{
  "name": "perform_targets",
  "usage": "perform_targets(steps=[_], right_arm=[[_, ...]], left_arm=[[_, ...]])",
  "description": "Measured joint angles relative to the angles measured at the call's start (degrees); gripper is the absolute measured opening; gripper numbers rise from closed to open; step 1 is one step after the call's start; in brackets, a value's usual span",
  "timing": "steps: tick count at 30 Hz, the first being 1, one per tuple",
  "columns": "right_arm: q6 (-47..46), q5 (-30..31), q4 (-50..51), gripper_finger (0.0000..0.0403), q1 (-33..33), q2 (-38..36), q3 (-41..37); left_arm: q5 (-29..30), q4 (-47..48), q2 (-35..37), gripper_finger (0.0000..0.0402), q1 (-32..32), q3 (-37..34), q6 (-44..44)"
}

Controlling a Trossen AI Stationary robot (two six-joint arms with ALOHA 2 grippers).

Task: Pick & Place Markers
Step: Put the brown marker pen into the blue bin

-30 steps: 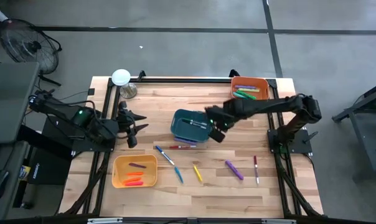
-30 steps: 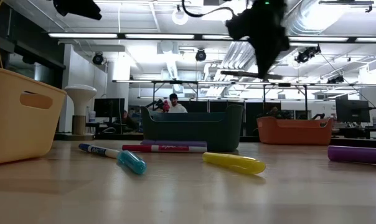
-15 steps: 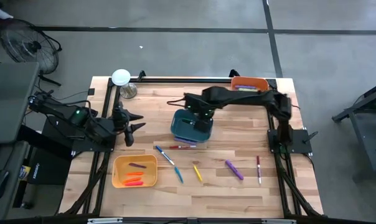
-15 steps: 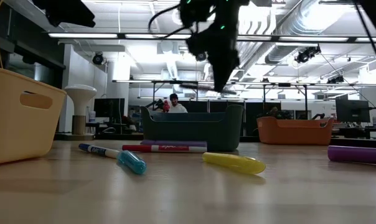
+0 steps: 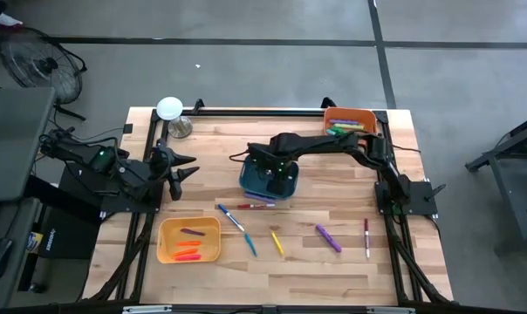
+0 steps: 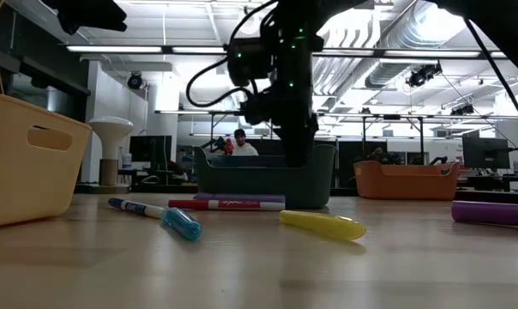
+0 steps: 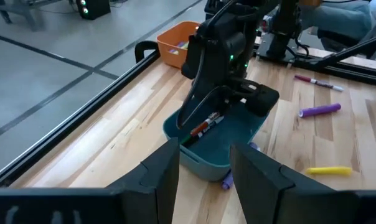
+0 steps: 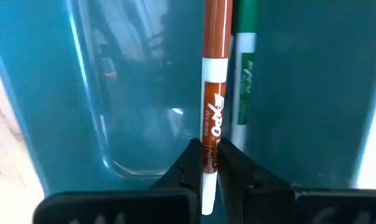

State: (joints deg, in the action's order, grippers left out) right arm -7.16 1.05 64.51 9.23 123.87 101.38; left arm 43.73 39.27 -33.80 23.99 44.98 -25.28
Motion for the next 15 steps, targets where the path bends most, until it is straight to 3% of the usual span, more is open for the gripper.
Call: perform_targets(steps=[9,15], right_arm=[[1.65,-3.30,-2.87,0.0021,-0.02,0.01,-0.02],[1.88,-3.16,-2.79,0.0085,0.00,0.01,-0.02]], left_arm=[[0.41,0.89,1.14,0.0137,0.00,0.01,-0.60],[0.47,1.26,1.07,0.0137,0.00,0.01,-2.07]])
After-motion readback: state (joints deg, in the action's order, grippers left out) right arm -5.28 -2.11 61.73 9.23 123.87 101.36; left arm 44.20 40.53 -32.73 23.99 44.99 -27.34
